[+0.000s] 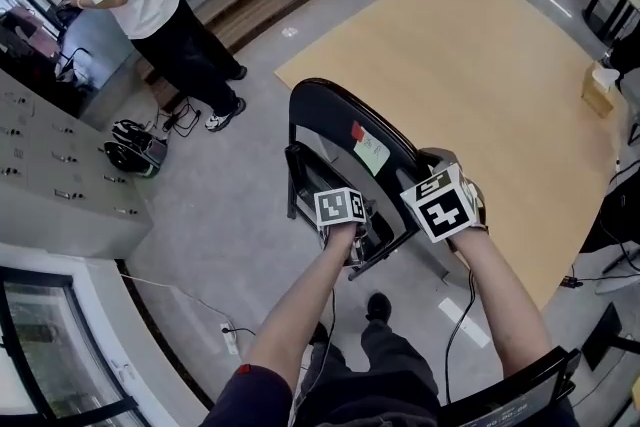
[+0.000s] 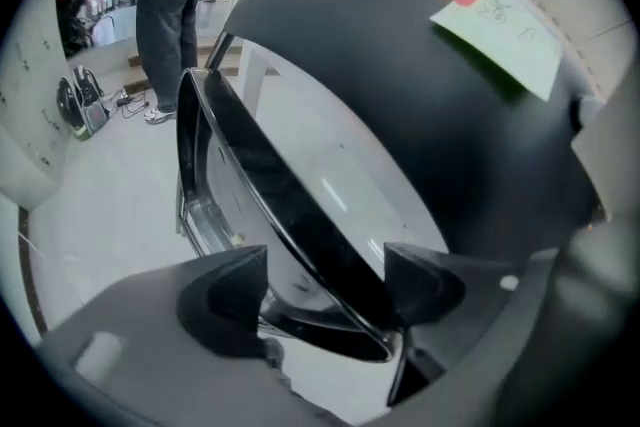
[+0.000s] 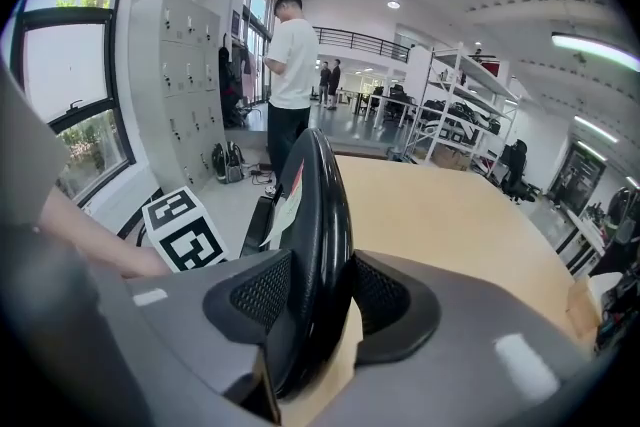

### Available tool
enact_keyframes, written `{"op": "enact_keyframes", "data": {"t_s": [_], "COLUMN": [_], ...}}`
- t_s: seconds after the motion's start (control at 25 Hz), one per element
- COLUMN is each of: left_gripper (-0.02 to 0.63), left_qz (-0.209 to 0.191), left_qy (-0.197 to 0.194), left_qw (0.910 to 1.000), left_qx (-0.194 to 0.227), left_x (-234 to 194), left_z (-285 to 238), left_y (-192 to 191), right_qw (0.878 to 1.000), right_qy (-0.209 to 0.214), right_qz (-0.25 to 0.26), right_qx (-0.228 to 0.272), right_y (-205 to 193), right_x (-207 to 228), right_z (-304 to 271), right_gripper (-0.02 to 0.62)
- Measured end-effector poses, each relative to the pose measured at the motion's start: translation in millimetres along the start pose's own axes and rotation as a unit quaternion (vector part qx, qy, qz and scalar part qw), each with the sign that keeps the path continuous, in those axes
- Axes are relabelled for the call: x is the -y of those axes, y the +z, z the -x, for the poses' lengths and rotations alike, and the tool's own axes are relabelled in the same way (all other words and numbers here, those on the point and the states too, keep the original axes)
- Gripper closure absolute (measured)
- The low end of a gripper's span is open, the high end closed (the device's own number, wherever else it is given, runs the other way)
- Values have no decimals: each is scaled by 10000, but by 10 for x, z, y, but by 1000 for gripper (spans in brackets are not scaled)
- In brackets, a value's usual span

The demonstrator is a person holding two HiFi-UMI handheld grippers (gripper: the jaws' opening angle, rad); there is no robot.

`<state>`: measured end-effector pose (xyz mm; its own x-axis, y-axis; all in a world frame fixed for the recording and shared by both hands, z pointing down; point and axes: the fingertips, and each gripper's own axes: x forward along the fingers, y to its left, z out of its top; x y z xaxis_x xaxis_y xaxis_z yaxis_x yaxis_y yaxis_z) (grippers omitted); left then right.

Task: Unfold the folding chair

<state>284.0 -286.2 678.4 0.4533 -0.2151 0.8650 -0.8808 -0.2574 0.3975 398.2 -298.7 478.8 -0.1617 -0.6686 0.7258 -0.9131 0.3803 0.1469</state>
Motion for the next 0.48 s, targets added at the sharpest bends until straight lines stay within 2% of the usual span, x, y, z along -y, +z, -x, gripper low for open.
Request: {"op": "enact_keyframes", "data": {"t_s": [0.08, 0.2, 0.36, 0.48], "left_gripper": [244, 258, 335, 376], "left_qz": [23, 92, -142, -72], "left_qy": [43, -249, -446, -581], "left_qw": [10000, 9996, 9989, 9981], "left_qx": [1, -65, 1, 197], "left_x": [0, 39, 96, 114], "left_z": [-48, -86, -67, -51], "left_y": [-1, -39, 15, -27], "right_qw": [10000, 9999, 9997, 9994], "right_qy": [-42, -116, -213, -297], "right_qz": [26, 31, -7, 89], "right_qx": [22, -21, -74, -141], "right_y": [16, 1, 11, -15], "right_x": [16, 13, 9, -3], "right_z": [21, 43, 18, 7], "right_gripper": [411, 411, 410, 404]}}
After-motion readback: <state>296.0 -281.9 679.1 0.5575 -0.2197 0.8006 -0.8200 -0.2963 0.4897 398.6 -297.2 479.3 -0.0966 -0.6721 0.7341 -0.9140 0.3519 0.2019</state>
